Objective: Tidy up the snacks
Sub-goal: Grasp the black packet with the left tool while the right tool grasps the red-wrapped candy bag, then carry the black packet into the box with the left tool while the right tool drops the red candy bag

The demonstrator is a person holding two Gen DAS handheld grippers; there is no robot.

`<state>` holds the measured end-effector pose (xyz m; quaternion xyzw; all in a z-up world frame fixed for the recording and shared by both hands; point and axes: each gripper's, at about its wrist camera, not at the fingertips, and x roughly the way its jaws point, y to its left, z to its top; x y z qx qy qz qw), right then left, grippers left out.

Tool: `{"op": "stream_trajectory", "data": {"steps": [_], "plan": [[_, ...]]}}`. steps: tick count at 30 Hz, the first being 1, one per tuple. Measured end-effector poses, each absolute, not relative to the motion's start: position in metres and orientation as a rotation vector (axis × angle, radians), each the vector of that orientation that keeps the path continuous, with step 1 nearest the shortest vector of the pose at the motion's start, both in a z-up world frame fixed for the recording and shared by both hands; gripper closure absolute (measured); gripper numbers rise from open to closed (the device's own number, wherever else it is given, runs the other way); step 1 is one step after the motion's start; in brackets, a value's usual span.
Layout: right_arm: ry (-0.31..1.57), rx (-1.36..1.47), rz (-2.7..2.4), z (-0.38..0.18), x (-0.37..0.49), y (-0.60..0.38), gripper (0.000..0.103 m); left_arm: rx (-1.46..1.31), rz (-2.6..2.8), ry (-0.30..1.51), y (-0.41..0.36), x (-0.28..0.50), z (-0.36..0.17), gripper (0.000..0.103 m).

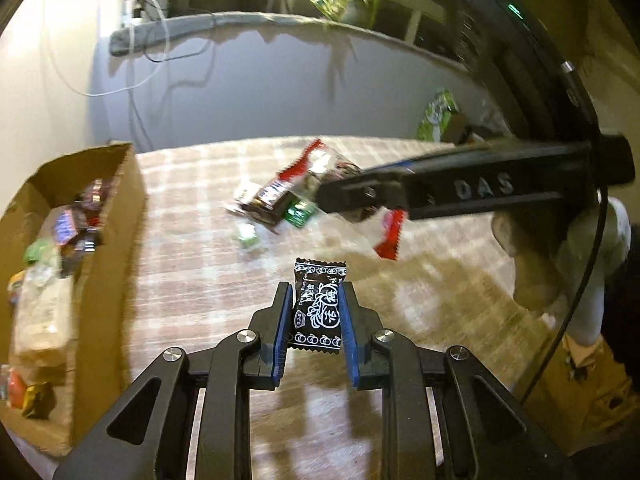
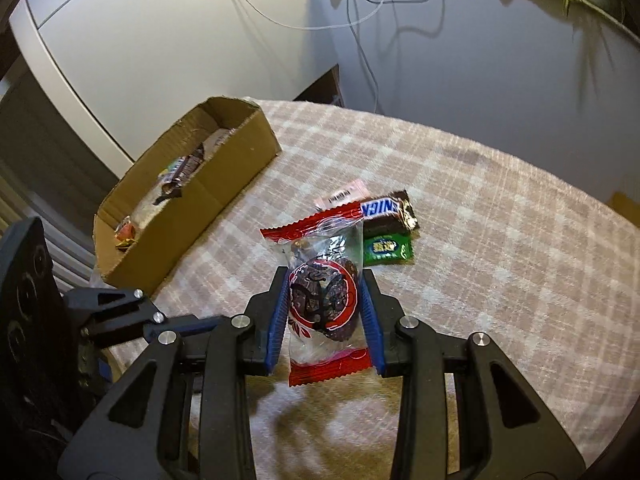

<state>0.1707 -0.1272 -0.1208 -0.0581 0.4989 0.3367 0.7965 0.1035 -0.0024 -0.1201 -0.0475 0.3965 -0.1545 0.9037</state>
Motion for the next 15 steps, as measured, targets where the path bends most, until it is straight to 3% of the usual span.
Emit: {"op": "stream_trajectory", "data": {"steps": [15], "plan": [[0.961,-0.225,0.764,-0.085,0.138,-0.077,0.068,-0.147,-0.207,0.725,0.048,0.088,-0.096,0.082]]}}
